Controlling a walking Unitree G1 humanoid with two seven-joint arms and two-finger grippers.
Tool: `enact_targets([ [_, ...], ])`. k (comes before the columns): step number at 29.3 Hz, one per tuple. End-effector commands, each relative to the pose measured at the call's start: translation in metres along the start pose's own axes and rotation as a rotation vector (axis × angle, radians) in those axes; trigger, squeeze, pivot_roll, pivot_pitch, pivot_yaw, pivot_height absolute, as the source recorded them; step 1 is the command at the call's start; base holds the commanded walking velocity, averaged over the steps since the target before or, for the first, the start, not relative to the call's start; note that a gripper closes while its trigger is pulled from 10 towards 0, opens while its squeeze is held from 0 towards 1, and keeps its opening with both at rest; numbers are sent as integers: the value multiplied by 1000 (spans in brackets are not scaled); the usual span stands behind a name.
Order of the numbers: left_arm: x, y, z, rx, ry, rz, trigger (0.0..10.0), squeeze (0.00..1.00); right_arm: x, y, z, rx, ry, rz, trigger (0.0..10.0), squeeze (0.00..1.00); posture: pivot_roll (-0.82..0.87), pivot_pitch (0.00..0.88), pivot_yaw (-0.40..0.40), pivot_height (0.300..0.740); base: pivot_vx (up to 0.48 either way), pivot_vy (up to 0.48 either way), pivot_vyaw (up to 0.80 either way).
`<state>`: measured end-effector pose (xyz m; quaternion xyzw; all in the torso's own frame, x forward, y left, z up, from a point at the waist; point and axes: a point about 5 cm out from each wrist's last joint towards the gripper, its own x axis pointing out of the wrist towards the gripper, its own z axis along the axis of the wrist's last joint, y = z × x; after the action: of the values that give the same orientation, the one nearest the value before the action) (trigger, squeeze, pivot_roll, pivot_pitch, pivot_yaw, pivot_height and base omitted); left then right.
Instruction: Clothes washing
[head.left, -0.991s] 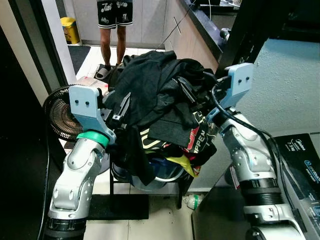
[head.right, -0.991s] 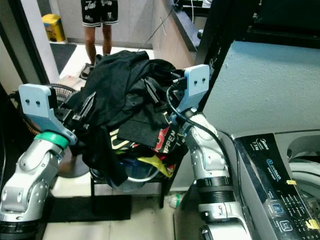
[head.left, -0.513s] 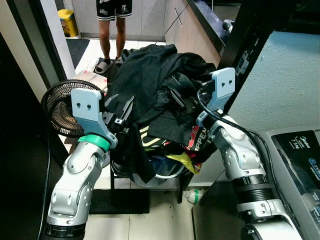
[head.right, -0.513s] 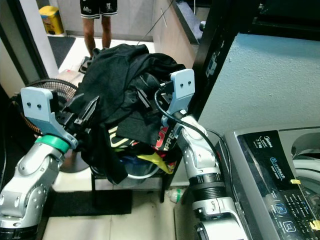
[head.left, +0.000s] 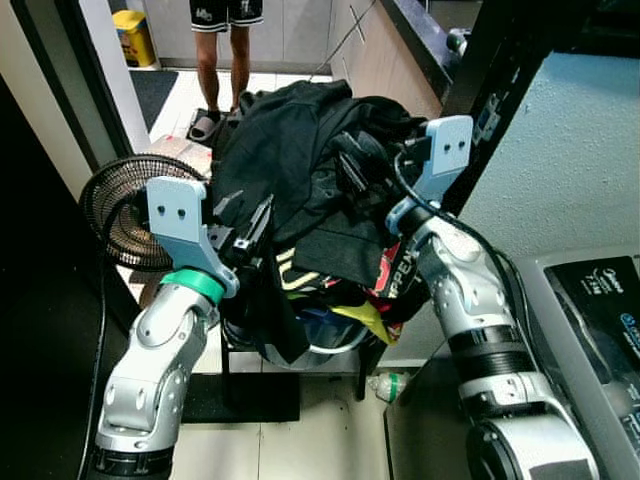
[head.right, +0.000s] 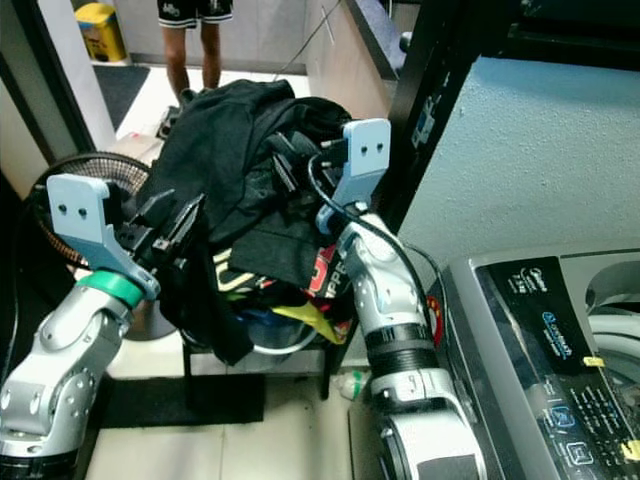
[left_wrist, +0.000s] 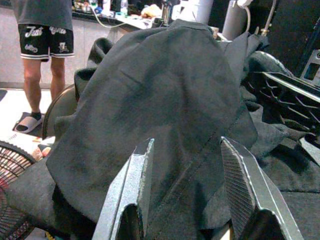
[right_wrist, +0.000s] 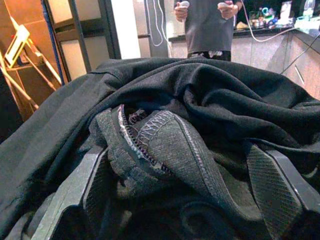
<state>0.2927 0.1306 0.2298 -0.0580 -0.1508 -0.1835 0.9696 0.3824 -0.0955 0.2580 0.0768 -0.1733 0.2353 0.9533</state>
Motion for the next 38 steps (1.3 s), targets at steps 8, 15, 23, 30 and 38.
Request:
enact_targets([
  [8,-4,-4,1,1,1,-16,10000,0,10,4,6,22,-43,18,0,0,55,76,-6,740,0,0,0],
  [15,-4,-4,1,3,-1,-15,10000,0,11,5,6,25,-51,25,0,0,55,76,-6,740,0,0,0],
  [23,-1,-5,-1,-1,-4,-20,10000,0,13,2,10,24,-73,24,0,0,46,57,-1,740,0,0,0],
  [30,0,-4,-1,2,-6,-22,10000,0,14,2,20,24,-110,30,0,0,47,52,1,740,0,0,0],
  [38,3,-4,0,3,-13,-23,10000,0,17,-8,56,53,-227,13,0,0,49,49,3,740,0,0,0],
])
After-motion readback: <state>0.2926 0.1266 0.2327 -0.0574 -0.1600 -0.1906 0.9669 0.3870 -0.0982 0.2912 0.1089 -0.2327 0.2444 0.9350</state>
